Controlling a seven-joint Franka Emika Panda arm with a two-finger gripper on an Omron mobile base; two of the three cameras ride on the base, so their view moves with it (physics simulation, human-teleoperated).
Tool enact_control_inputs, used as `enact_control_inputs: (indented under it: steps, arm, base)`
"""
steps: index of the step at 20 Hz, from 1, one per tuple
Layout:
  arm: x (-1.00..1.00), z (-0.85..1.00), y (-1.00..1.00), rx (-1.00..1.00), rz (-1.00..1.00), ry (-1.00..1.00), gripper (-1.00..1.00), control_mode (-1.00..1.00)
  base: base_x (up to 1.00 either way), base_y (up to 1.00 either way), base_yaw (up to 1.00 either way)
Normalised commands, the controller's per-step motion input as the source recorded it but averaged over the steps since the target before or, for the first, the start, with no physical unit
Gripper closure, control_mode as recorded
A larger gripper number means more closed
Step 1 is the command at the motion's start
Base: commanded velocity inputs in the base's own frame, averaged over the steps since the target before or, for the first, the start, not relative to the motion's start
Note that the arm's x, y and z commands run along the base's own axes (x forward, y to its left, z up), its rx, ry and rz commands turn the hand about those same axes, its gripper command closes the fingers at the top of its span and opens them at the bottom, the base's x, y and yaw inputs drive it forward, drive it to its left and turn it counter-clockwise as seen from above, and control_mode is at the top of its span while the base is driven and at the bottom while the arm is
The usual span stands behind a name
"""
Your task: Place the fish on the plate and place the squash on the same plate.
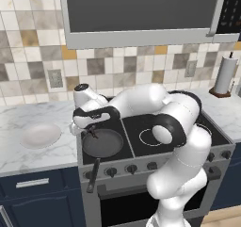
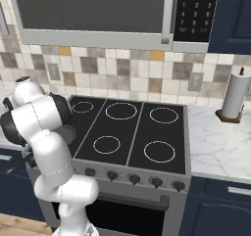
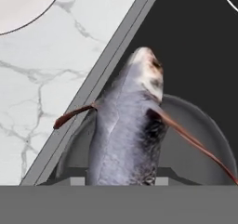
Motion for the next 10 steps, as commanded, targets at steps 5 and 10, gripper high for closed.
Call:
enact_control_inputs:
  steps: [5, 10]
  arm:
    - [0.3, 0.12, 0.75, 0.0, 0.02, -0.13, 1.0, -1.0]
    - [0.37, 0.04, 0.74, 0.03, -0.03, -0.1, 1.0, -1.0]
  base:
    - [0.0, 0.0, 0.0]
    - [0.0, 0.0, 0.0]
